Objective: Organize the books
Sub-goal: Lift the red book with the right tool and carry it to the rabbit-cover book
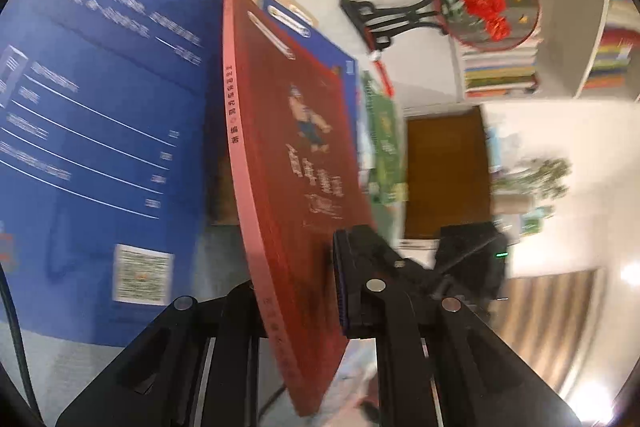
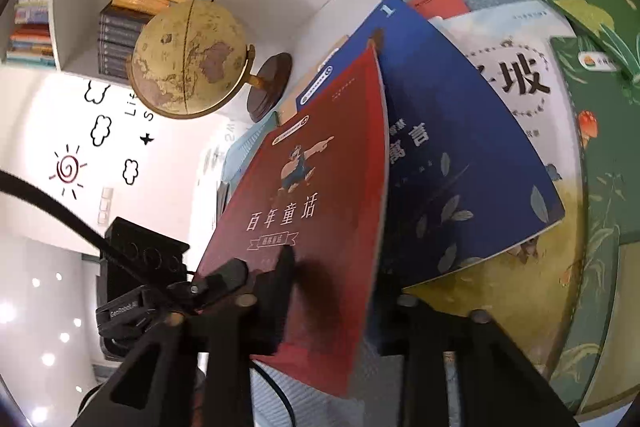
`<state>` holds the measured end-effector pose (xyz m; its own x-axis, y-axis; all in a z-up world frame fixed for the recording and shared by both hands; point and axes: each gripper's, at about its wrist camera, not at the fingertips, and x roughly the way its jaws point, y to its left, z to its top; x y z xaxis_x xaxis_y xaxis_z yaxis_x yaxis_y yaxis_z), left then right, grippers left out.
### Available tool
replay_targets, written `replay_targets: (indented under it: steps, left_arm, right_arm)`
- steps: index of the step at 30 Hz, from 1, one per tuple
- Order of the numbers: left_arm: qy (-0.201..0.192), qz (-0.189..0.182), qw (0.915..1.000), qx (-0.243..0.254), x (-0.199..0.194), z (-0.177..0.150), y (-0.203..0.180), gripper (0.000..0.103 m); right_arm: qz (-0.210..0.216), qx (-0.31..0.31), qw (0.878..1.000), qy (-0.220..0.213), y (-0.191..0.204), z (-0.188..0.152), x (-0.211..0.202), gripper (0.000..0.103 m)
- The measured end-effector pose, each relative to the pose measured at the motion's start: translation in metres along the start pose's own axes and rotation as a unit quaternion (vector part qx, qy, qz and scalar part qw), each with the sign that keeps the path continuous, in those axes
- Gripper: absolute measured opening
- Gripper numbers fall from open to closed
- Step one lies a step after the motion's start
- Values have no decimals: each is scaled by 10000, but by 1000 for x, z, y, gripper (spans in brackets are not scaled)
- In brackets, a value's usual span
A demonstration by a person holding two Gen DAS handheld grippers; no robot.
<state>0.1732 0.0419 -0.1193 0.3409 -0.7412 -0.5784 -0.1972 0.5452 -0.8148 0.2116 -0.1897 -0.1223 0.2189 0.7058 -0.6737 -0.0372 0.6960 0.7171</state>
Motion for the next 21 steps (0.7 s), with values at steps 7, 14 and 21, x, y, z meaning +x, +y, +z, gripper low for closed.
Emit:
replay_targets:
  steps: [7,14,21]
  left_arm:
    - [-70,1286,9845,1191,-3,-16,-26,14]
    - [-297,1505,9702,1874,-38,-30,-40,14]
    - [-562,1392,9704,1891,-98,-32,-28,14]
  right_arm:
    - [-1148,-1243,9855,-89,44,-21,6,19]
    - [-1582,-2086,9648,-265,87,-49,2,19]
    - [-1570,-2416,9566,-437,138,-72,13,19]
